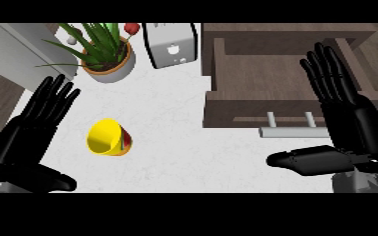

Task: Pick up the cup, place it into the drawer and close the drawer

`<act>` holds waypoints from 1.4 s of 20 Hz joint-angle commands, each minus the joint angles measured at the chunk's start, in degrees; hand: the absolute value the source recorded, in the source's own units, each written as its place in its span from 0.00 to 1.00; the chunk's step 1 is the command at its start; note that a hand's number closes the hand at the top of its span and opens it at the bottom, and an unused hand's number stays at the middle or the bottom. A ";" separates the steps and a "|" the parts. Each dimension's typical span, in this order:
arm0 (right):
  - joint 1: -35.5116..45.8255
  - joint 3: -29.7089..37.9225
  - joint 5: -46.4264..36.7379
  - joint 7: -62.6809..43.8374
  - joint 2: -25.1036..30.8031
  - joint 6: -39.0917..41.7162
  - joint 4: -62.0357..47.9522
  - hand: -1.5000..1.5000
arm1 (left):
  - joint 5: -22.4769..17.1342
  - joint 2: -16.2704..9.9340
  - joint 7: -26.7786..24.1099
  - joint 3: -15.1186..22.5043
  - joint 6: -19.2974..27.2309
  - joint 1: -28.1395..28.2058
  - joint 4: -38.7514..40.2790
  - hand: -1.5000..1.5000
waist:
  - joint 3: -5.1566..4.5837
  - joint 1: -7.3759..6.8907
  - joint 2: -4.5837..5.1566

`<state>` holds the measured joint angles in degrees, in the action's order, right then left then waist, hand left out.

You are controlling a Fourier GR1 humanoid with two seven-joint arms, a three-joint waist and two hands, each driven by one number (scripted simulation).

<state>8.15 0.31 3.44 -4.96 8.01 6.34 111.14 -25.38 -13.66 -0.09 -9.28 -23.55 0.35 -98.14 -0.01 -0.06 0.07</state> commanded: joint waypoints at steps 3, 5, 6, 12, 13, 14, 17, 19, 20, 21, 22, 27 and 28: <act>0.10 1.88 1.40 -0.08 0.57 1.26 0.73 0.00 | 8.52 1.02 -8.25 0.04 -2.18 -3.42 14.31 0.00 | -0.01 0.37 -0.02; 1.29 -0.05 -1.10 1.18 0.15 1.40 -1.84 0.00 | 6.31 -1.23 -7.80 -2.94 -2.93 -7.70 20.84 0.00 | -0.01 0.37 0.04; 0.15 2.70 0.67 6.59 0.02 2.44 -5.01 0.00 | 7.74 -0.52 -10.16 -1.51 -5.14 -1.82 17.78 0.00 | 0.01 0.07 -0.01; 4.06 3.05 0.89 -1.18 1.52 1.81 -0.34 0.00 | 16.18 -0.07 -20.01 -1.51 -3.91 -4.32 31.00 0.00 | -0.02 0.21 -0.03; 2.49 3.93 1.94 -0.50 1.84 2.75 0.12 0.00 | 17.51 -1.03 -22.76 -2.22 -4.23 -5.09 34.33 0.00 | -0.02 0.29 -0.03; 1.55 5.38 2.93 1.91 2.46 4.14 -2.44 0.00 | 17.40 -1.73 -23.66 -2.92 -4.82 -8.24 39.56 0.00 | -0.02 0.43 0.03; 7.36 6.48 3.01 0.16 3.35 3.69 -5.87 0.00 | 18.83 -5.29 -28.91 -4.63 -7.50 -10.56 46.92 0.00 | -0.03 0.29 0.06; 4.12 5.94 3.33 3.08 2.78 4.96 -5.15 0.00 | 23.76 -2.18 -37.08 -2.65 -4.19 -11.85 54.62 0.00 | -0.06 0.63 0.13; 5.02 6.56 2.81 2.49 3.07 4.37 -5.88 0.00 | 23.41 -4.60 -36.14 -4.22 -4.47 -15.91 59.26 0.00 | -0.05 0.65 0.13; 5.94 5.41 2.80 -1.32 2.38 3.25 -3.01 0.00 | 23.70 -3.98 -38.04 -3.78 -4.45 -14.78 58.96 0.00 | -0.03 0.39 0.01; 6.81 5.97 2.81 0.39 2.49 3.23 -4.33 0.00 | 26.98 -4.28 -45.27 -2.85 -4.09 -14.00 63.60 0.00 | -0.09 0.71 0.18; 11.74 5.71 2.23 -1.18 2.62 2.60 -8.55 0.00 | 29.02 -4.76 -51.82 -3.11 -2.69 -20.48 76.69 0.00 | -0.14 0.83 0.34; 7.32 6.41 3.62 -0.70 3.02 4.13 -5.29 0.00 | 28.90 -5.58 -51.44 -3.13 -3.85 -21.27 78.02 0.00 | -0.09 0.84 0.18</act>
<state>16.57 6.55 6.43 -6.13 10.90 9.49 105.46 1.90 -17.82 -43.57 -11.99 -24.17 -17.35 -29.50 -0.11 0.60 0.23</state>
